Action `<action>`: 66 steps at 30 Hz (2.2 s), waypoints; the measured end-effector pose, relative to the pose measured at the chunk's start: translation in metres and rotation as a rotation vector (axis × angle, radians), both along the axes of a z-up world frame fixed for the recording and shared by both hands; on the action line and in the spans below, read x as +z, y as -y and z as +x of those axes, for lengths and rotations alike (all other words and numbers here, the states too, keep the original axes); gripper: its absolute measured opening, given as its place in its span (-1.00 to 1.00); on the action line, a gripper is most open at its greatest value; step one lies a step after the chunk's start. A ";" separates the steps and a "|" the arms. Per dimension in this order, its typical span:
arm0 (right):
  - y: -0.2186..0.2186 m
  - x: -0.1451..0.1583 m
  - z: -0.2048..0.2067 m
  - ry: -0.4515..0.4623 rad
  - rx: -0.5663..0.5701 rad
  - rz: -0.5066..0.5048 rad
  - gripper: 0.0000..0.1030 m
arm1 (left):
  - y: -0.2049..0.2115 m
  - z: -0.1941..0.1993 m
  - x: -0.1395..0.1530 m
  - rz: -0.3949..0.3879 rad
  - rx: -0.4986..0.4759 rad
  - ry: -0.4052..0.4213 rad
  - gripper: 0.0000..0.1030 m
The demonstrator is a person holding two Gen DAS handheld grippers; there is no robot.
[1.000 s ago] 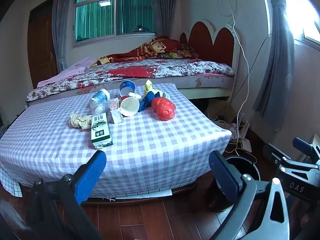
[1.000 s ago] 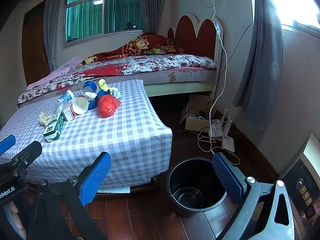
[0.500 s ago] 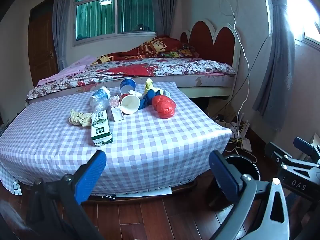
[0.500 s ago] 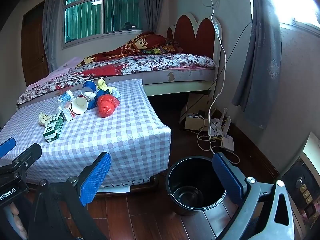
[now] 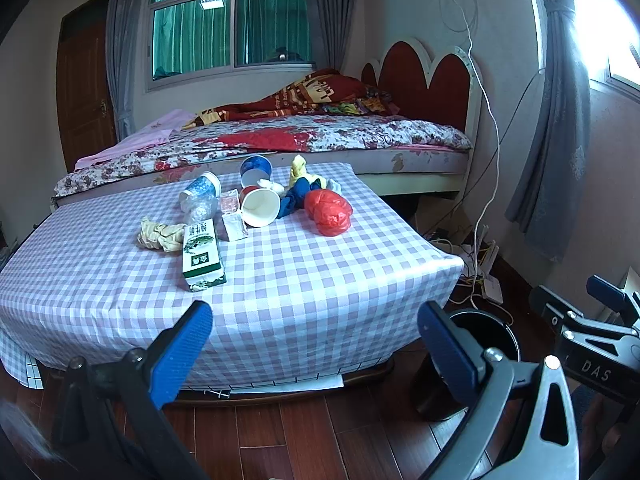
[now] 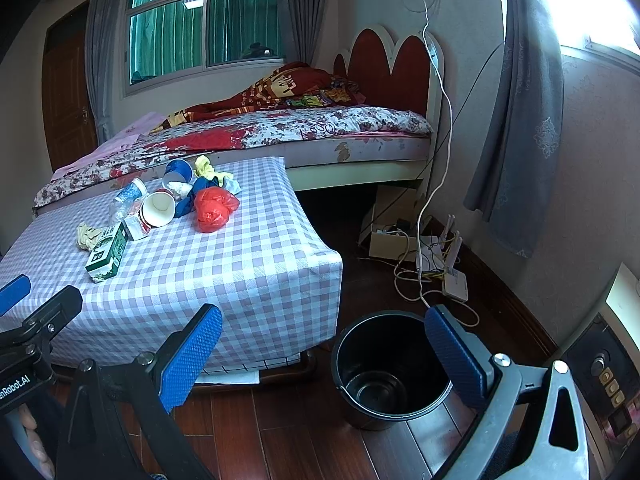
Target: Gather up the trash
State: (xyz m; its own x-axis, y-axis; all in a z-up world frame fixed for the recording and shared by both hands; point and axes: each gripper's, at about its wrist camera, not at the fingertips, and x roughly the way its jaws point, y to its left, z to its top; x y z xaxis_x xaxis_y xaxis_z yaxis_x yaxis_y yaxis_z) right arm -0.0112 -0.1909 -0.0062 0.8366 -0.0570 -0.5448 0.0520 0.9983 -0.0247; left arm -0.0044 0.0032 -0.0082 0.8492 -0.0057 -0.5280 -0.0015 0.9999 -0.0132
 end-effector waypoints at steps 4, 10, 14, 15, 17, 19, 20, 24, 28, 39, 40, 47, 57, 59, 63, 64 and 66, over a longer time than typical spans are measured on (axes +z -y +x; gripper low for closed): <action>0.000 0.000 0.000 0.000 -0.001 0.000 0.98 | 0.000 0.000 0.000 -0.002 0.001 0.000 0.99; 0.001 0.000 0.000 0.001 -0.002 0.001 0.98 | 0.001 -0.001 -0.001 -0.001 0.001 -0.001 0.99; 0.001 0.000 0.000 0.001 -0.001 0.001 0.98 | 0.002 -0.001 -0.002 -0.003 0.001 -0.001 0.99; 0.001 0.000 0.000 0.001 -0.002 0.002 0.98 | 0.001 -0.001 -0.001 -0.001 0.002 -0.001 0.99; 0.001 0.000 0.000 0.001 -0.002 0.003 0.98 | 0.002 -0.001 -0.002 -0.001 0.002 0.001 0.99; 0.001 0.000 0.000 0.001 -0.002 0.002 0.98 | 0.002 -0.001 -0.002 0.000 0.004 0.000 0.99; 0.001 0.000 -0.001 0.001 -0.002 0.003 0.98 | 0.002 -0.001 -0.002 -0.001 0.002 0.000 0.99; 0.001 0.000 -0.001 0.002 -0.003 0.002 0.98 | 0.003 -0.001 -0.003 -0.001 0.001 -0.002 0.99; 0.001 0.000 -0.001 0.002 -0.004 0.003 0.98 | 0.003 -0.001 -0.003 0.000 0.002 -0.001 0.99; 0.001 0.000 -0.001 0.003 -0.002 0.004 0.98 | 0.003 -0.002 -0.003 0.001 0.003 -0.003 0.99; 0.001 0.000 -0.001 0.004 -0.003 0.004 0.98 | 0.003 -0.001 -0.002 -0.002 0.001 -0.002 0.99; 0.001 0.000 -0.001 0.003 -0.002 0.003 0.98 | 0.003 -0.001 -0.002 0.000 0.003 -0.003 0.99; 0.000 0.000 -0.001 0.001 -0.002 0.002 0.98 | 0.006 0.001 -0.004 0.000 0.006 -0.009 0.99; 0.000 0.000 -0.001 0.002 -0.002 0.002 0.98 | 0.006 0.002 -0.004 0.002 0.007 -0.010 0.99; 0.000 -0.001 -0.001 0.001 0.001 0.004 0.98 | 0.002 0.004 -0.004 0.002 0.010 -0.010 0.99; -0.001 -0.002 0.000 -0.001 0.005 0.005 0.98 | 0.000 0.004 -0.004 0.003 0.013 -0.008 0.99; -0.003 -0.005 0.003 -0.002 0.015 0.008 0.98 | -0.003 0.005 -0.004 0.004 0.020 -0.006 0.99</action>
State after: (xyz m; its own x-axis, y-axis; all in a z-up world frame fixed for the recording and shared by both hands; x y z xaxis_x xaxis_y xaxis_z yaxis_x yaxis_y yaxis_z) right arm -0.0084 -0.1880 -0.0108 0.8361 -0.0401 -0.5472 0.0368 0.9992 -0.0171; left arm 0.0008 0.0065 -0.0122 0.8462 0.0132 -0.5327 -0.0214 0.9997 -0.0092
